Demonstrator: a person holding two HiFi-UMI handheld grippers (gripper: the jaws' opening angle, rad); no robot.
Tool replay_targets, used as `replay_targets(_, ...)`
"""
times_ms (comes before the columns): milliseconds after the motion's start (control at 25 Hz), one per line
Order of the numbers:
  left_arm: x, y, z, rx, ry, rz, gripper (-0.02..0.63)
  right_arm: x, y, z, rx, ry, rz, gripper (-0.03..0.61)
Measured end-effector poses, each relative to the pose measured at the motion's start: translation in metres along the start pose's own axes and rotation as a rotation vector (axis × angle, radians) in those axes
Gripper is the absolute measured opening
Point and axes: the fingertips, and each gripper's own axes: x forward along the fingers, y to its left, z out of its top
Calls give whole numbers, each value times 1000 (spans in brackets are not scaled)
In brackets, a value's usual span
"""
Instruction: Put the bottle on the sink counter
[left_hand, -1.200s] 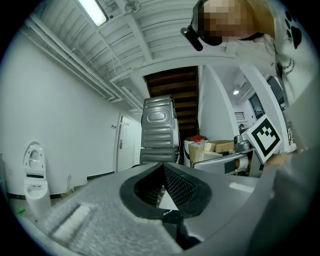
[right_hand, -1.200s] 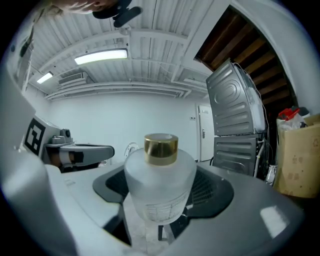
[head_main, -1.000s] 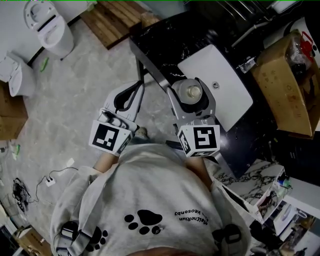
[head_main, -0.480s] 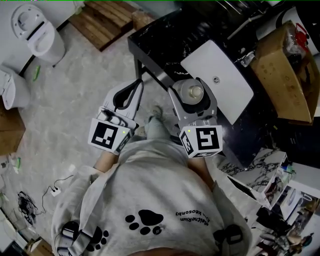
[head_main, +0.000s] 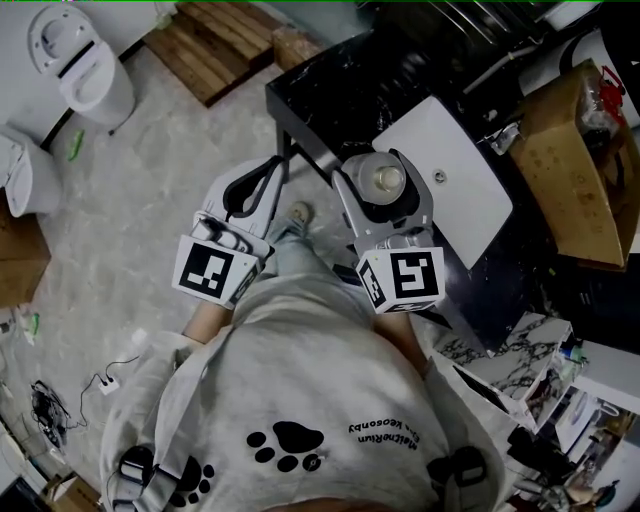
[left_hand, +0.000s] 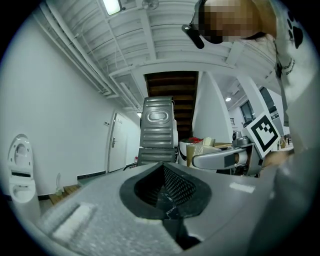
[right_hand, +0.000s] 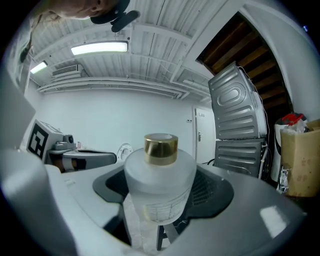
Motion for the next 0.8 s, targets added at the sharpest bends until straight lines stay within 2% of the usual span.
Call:
replay_targets(360, 54, 61, -18, -4, 45, -2, 2, 88, -24, -10, -13, 19, 14, 336)
replay_targets(640, 119, 102, -12, 8, 23, -78, 2, 163, -56, -10, -58, 35, 13, 336)
replay_targets(800, 159, 124, -19, -21, 16, -128, 2, 197, -76, -16, -55, 54, 0, 336)
